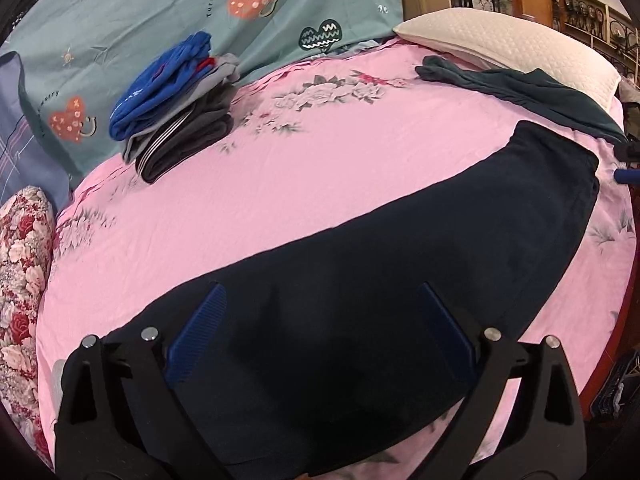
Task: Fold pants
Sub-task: 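Grasp the plaid-lined waistband end of the pants with the right gripper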
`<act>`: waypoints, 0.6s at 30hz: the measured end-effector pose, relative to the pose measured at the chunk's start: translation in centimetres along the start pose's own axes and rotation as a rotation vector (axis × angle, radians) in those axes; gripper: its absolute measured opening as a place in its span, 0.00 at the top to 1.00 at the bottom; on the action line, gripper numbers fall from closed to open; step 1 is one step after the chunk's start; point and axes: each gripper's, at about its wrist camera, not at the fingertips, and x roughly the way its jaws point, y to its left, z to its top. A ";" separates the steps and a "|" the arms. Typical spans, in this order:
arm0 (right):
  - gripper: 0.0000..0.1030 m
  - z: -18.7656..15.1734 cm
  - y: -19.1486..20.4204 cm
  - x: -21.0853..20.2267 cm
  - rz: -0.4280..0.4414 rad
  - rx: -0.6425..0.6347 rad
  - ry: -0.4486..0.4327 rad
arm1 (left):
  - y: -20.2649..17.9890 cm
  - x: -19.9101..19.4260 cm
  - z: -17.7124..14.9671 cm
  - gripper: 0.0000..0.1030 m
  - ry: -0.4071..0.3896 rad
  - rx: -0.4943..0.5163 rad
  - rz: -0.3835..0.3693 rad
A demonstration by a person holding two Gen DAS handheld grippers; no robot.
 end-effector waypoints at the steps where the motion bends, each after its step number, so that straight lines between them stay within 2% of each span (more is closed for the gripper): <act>1: 0.33 -0.1 0.3 0.5 -0.004 0.000 0.010 | -0.2 0.1 0.2 0.05 0.002 0.001 -0.007; 4: 0.33 -0.1 0.0 2.6 -0.033 0.048 0.045 | -1.0 0.8 0.3 0.05 0.015 0.011 -0.015; 6: 0.36 0.1 0.0 3.3 -0.057 0.045 0.040 | -1.6 1.2 -0.4 0.05 0.039 0.024 -0.033; 9: 0.57 0.5 0.2 3.7 -0.101 0.010 0.012 | -2.7 1.7 -1.5 0.07 0.074 0.066 -0.040; 11: 0.68 0.6 0.3 3.7 -0.100 -0.012 0.011 | -3.1 2.0 -1.9 0.13 0.090 0.075 -0.045; 12: 0.89 0.6 0.2 3.9 -0.084 -0.013 0.020 | -3.1 1.9 -2.0 0.13 0.088 0.068 -0.048; 13: 0.91 0.5 -0.1 4.1 -0.065 -0.008 0.030 | -3.0 1.9 -2.1 0.14 0.092 0.063 -0.053; 18: 0.93 -0.3 -0.9 3.3 -0.015 0.019 -0.040 | -2.1 2.3 -2.1 0.14 0.118 0.006 -0.098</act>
